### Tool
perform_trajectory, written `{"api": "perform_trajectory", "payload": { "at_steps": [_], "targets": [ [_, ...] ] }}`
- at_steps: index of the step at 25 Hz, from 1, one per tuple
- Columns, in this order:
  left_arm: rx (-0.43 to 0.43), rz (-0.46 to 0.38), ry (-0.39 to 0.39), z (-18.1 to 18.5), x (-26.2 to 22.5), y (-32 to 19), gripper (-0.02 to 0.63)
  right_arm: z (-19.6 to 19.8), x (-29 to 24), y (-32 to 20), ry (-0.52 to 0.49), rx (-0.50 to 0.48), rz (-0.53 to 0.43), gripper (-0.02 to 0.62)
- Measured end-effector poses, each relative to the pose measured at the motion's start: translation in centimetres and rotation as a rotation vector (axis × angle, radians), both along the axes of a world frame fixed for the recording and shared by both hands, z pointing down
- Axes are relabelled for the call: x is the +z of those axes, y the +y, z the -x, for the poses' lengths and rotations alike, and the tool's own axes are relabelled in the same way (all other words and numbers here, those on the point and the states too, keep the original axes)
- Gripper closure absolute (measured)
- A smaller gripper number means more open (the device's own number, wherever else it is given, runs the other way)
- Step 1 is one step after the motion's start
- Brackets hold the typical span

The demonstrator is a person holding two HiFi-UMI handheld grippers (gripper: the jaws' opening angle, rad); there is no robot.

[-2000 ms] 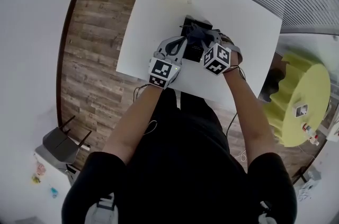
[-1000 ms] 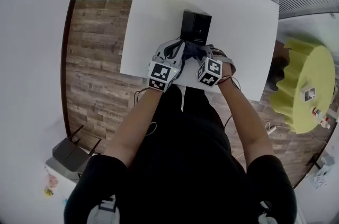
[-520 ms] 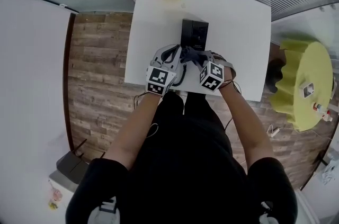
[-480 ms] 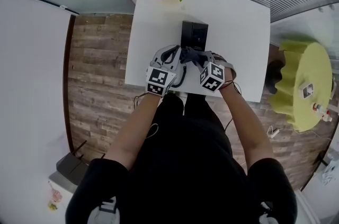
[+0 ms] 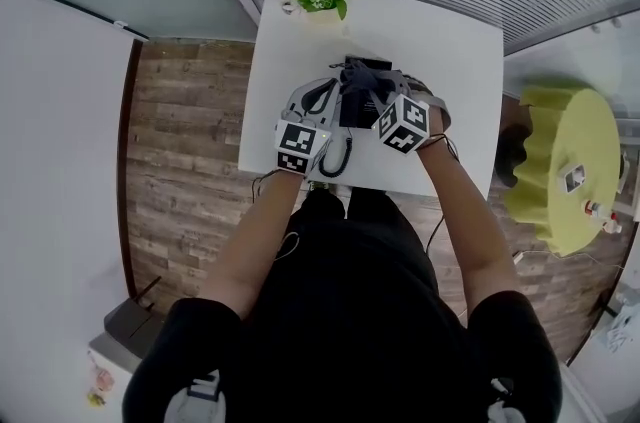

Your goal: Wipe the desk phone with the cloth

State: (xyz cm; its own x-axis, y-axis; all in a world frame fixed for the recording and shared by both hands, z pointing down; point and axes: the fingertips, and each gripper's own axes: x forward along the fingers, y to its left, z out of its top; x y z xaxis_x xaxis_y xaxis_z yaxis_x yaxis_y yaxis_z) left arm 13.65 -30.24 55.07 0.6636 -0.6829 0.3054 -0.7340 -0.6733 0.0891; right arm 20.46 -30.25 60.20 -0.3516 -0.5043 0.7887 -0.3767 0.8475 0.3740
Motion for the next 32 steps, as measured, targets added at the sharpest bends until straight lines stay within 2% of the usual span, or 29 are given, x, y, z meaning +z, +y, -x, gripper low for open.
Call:
{"api": "perform_trajectory", "payload": {
  "at_steps": [8,13,21,32],
  "targets": [
    [-0.026,0.025,-0.022,0.5,0.8,-3.0,0.597,1.3,1.1,-4.3,0.059,-0.036,-0.015,0.528],
    [-0.032,0.042,-0.026,1.0,2.0,-3.7,0.597,1.8,4.1,-5.3,0.085,-0.048,0.038,0.528],
    [-0.040,0.082,-0.036,1.7,3.7,-3.6,0.597,2.1,6.1,-4.3,0.122,-0.076,0.066,0.528],
    [0.011,0.126,-0.066,1.2,6.5,-1.1,0.597,3.0,8.1,-0.1,0.153,-0.109,0.103,0.528]
  ]
}}
